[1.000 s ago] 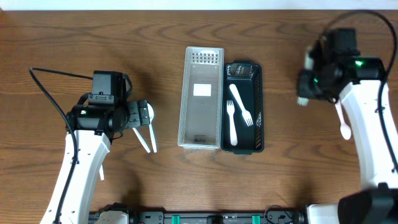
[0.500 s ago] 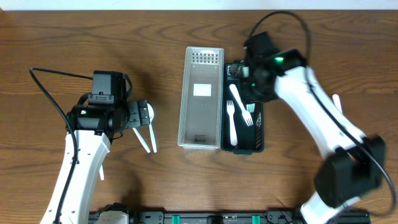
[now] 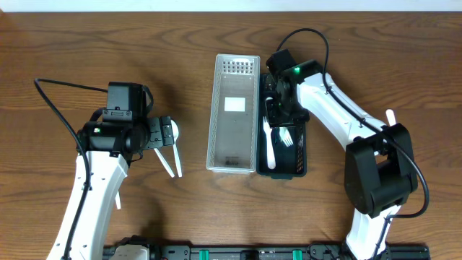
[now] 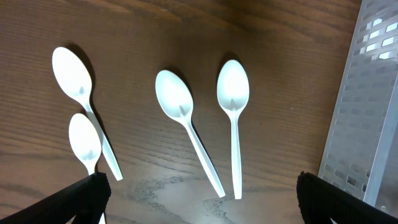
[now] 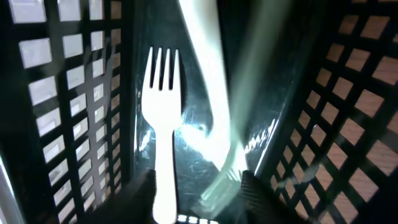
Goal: Pack container
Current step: 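Carry the third fork into the black basket and release it, then move the right gripper to the white spoon and grasp it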
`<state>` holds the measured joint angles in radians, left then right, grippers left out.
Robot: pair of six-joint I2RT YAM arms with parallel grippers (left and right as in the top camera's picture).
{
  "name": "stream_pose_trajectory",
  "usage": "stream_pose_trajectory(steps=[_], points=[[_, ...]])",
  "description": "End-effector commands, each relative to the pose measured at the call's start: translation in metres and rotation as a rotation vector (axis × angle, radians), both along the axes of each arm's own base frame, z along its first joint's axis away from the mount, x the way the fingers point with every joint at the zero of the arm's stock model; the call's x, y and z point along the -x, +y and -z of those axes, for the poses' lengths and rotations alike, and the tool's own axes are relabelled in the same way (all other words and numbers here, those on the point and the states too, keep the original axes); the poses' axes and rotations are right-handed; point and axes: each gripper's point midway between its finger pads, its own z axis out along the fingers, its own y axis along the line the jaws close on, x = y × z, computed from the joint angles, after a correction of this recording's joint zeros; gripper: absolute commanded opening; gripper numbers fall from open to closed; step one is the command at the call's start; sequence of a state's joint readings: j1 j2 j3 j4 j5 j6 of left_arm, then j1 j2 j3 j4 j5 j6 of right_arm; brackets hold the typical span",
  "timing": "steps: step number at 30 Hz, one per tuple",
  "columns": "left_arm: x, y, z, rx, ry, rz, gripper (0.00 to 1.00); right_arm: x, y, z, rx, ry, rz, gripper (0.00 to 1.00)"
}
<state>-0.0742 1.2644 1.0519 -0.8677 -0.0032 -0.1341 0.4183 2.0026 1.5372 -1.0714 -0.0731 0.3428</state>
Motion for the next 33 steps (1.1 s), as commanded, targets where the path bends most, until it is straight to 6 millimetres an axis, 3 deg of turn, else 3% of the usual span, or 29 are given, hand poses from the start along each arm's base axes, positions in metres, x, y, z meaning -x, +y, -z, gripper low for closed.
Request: stream_pose_trajectory(steps=[1, 4, 7, 9, 12, 16, 20, 23, 33], points=[[-0.003, 0.000, -0.004, -0.003, -0.010, 0.001, 0.98, -0.008, 0.006, -0.023, -0.028, -0.051, -0.033, 0.61], [-0.003, 0.000, -0.004, -0.003, -0.010, 0.001, 0.98, -0.016, 0.001, -0.056, -0.040, -0.104, -0.066, 0.62], [-0.003, 0.000, -0.004, -0.003, -0.010, 0.001, 0.98, -0.029, -0.022, -0.098, -0.007, -0.190, -0.025, 0.66], [-0.003, 0.000, -0.004, -0.003, -0.009, 0.001, 0.98, -0.037, -0.049, -0.132, 0.021, -0.263, 0.031, 0.76], [-0.003, 0.000, -0.004, -0.003, -0.010, 0.001, 0.98, -0.041, -0.094, -0.174, 0.060, -0.362, 0.080, 0.84], [-0.003, 0.000, -0.004, -0.003, -0.010, 0.001, 0.98, -0.037, -0.169, -0.202, 0.120, -0.426, 0.123, 0.96], [-0.003, 0.000, -0.004, -0.003, -0.010, 0.001, 0.98, -0.021, -0.242, -0.192, 0.180, -0.363, 0.200, 0.99], [-0.003, 0.000, -0.004, -0.003, -0.010, 0.001, 0.98, -0.008, -0.279, -0.168, 0.201, -0.288, 0.225, 0.99], [-0.003, 0.000, -0.004, -0.003, -0.010, 0.001, 0.98, 0.035, -0.315, -0.048, 0.132, -0.112, 0.232, 0.99]])
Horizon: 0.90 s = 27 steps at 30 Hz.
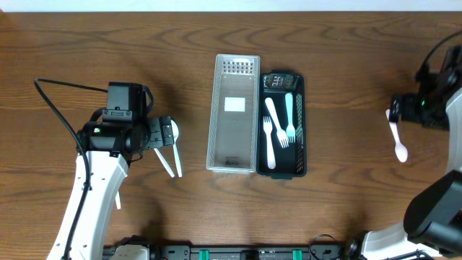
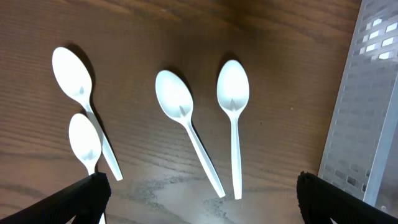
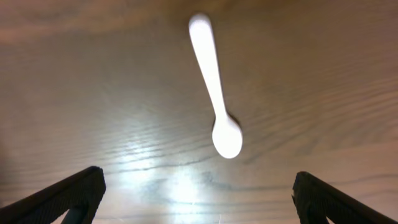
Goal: Pack container
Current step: 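Move the right gripper to the white spoon and grasp it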
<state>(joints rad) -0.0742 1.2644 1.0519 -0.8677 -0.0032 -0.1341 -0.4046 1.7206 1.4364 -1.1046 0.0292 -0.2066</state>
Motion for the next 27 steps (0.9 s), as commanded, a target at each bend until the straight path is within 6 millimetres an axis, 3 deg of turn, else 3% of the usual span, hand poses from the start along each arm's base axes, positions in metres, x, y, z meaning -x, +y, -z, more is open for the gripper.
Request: stream_pose_trajectory(steps=[1, 10, 17, 27], points=[[-0.003, 0.000, -0.004, -0.003, -0.010, 0.001, 0.98, 0.018, -0.004, 0.032, -0.029, 0.052, -0.051, 0.98], [-0.003, 0.000, -0.004, -0.003, -0.010, 0.001, 0.98, 0.030, -0.022, 0.075, -0.045, 0.075, -0.007, 0.94], [-0.003, 0.000, -0.004, -0.003, -0.010, 0.001, 0.98, 0.035, -0.019, 0.104, -0.110, 0.133, 0.003, 0.91], [-0.003, 0.000, -0.004, -0.003, -0.010, 0.001, 0.98, 0.037, -0.016, 0.125, -0.146, 0.174, 0.003, 0.89]])
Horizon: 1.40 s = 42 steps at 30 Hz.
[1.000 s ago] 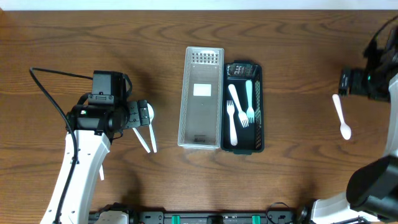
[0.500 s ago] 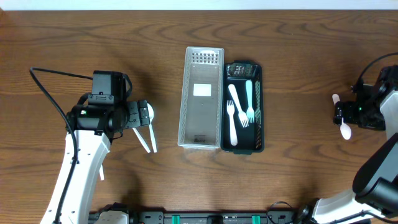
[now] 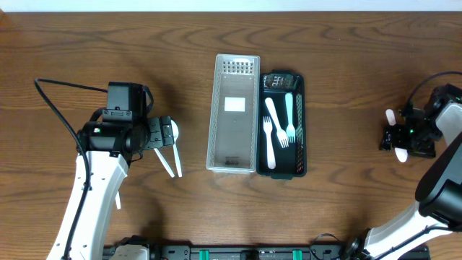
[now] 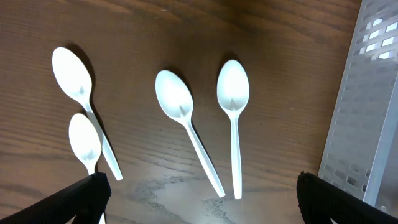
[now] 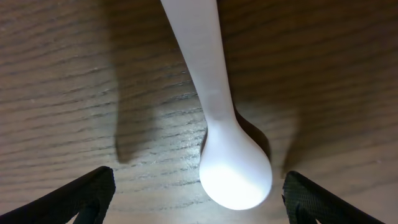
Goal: Pack container
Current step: 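Move the right gripper to the white spoon and grasp it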
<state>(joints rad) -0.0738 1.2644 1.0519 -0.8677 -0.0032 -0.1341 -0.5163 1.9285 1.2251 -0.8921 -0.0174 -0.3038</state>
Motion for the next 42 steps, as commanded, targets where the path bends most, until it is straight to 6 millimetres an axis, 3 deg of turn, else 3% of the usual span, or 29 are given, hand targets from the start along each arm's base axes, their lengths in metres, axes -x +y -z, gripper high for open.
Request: stream_pose_trajectory(steps=[1, 15, 26, 42], points=[[-0.003, 0.000, -0.004, -0.003, -0.010, 0.001, 0.98, 0.002, 0.001, 0.006, -0.020, 0.006, -0.006, 0.89], [-0.003, 0.000, -0.004, -0.003, -0.009, 0.001, 0.98, 0.008, 0.004, 0.019, -0.041, 0.043, -0.005, 0.86], [-0.003, 0.000, -0.004, -0.003, -0.009, 0.001, 0.98, 0.010, 0.007, 0.018, -0.052, 0.054, -0.004, 0.56], [-0.003, 0.000, -0.004, -0.003, -0.009, 0.001, 0.98, 0.007, 0.009, 0.018, -0.069, 0.039, 0.006, 0.25]])
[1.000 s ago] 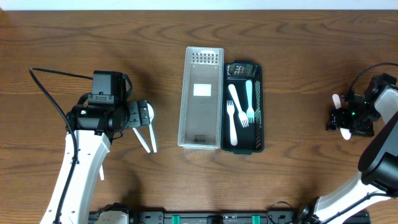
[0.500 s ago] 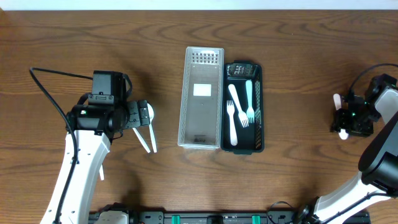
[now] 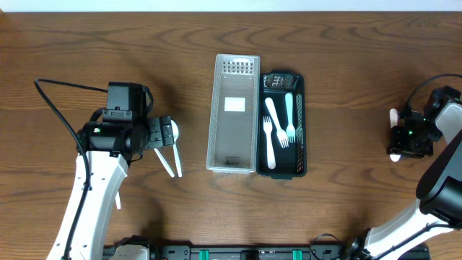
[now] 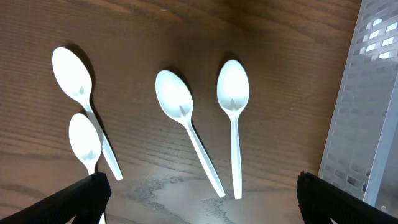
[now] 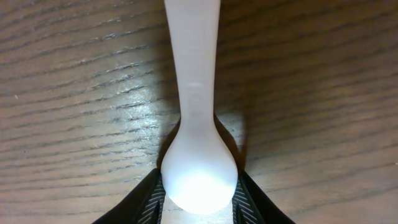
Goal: Pack container
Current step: 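Move the right gripper to the white spoon and grasp it, then carry the spoon into the black basket and release it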
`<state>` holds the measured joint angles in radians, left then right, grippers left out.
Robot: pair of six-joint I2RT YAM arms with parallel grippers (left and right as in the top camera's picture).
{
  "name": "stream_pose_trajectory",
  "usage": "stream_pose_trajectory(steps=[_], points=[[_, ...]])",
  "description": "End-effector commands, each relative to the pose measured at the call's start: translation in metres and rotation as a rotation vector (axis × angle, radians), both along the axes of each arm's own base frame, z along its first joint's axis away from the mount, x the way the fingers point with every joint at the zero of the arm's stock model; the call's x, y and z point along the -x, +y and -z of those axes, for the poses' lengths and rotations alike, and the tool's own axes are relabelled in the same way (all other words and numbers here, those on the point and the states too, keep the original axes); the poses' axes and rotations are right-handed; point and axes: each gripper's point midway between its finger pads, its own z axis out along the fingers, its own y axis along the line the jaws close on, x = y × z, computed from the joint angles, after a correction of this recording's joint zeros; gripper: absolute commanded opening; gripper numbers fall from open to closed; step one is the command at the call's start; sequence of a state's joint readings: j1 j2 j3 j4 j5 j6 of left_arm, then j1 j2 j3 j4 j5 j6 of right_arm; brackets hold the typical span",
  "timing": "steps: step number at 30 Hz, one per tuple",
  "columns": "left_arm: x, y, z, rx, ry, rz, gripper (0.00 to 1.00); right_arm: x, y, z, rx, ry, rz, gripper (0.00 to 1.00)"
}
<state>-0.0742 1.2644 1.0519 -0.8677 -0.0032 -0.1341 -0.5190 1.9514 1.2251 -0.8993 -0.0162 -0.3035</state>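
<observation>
At the far right of the table lies a white plastic spoon. My right gripper is shut on its bowl, with the handle pointing away from the camera; in the overhead view that gripper covers most of the spoon. A clear perforated container stands mid-table. Beside it a black basket holds three forks. My left gripper hangs open over several white spoons left of the container, holding nothing.
The clear container's perforated wall borders the left wrist view on the right. The left arm's black cable loops over the table's left side. Bare wood lies between the basket and the right gripper.
The right gripper's fingers stood wide apart on either side of the spoon's bowl; now they are shut on the bowl. The left arm and its spoons are unchanged.
The right gripper was first down inside the black basket among the forks. Then it hung open above the lone spoon at the far right, with three forks left in the basket. It then sat low around the spoon's bowl and now grips it. The left arm never moved.
</observation>
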Motion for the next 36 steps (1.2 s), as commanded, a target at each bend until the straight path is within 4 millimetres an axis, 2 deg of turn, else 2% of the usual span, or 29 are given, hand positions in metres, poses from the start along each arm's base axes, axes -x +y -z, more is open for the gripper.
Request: stream_pose_trajectory(steps=[1, 5, 8, 10, 13, 16, 18, 21, 25, 29, 33, 36], points=[[-0.003, 0.000, -0.004, -0.003, -0.009, 0.001, 0.98, 0.002, 0.008, 0.011, -0.054, 0.010, 0.004, 0.22], [-0.003, 0.000, -0.004, -0.003, -0.010, 0.001, 0.98, -0.003, 0.005, 0.011, -0.039, -0.008, 0.068, 0.17], [-0.003, 0.000, -0.004, -0.003, -0.010, 0.001, 0.98, -0.007, 0.006, 0.009, -0.034, -0.016, 0.068, 0.01], [-0.003, 0.000, -0.004, -0.003, -0.010, 0.001, 0.98, -0.014, 0.008, 0.001, -0.026, -0.028, 0.081, 0.01], [-0.003, 0.000, -0.004, -0.003, -0.010, 0.001, 0.98, -0.033, 0.015, -0.024, -0.005, -0.070, 0.081, 0.01], [-0.003, 0.000, -0.004, -0.003, -0.009, 0.001, 0.98, -0.058, 0.032, -0.062, 0.018, -0.135, 0.051, 0.01], [-0.003, 0.000, -0.004, -0.003, -0.010, 0.001, 0.98, -0.081, 0.055, -0.099, 0.035, -0.214, 0.024, 0.01], [-0.003, 0.000, -0.004, -0.003, -0.009, 0.001, 0.98, -0.102, 0.094, -0.143, 0.037, -0.308, -0.016, 0.01], [-0.002, 0.000, -0.004, -0.003, -0.005, 0.001, 0.98, -0.111, 0.160, -0.187, 0.007, -0.387, -0.096, 0.01], [-0.002, 0.000, -0.004, -0.003, -0.005, 0.001, 0.98, -0.103, 0.224, -0.195, -0.043, -0.388, -0.136, 0.02], [-0.002, 0.000, -0.004, -0.004, -0.005, 0.001, 0.98, -0.088, 0.281, -0.181, -0.076, -0.342, -0.208, 0.01], [-0.002, 0.000, -0.004, -0.003, -0.006, 0.001, 0.98, -0.077, 0.318, -0.159, -0.082, -0.310, -0.276, 0.01]])
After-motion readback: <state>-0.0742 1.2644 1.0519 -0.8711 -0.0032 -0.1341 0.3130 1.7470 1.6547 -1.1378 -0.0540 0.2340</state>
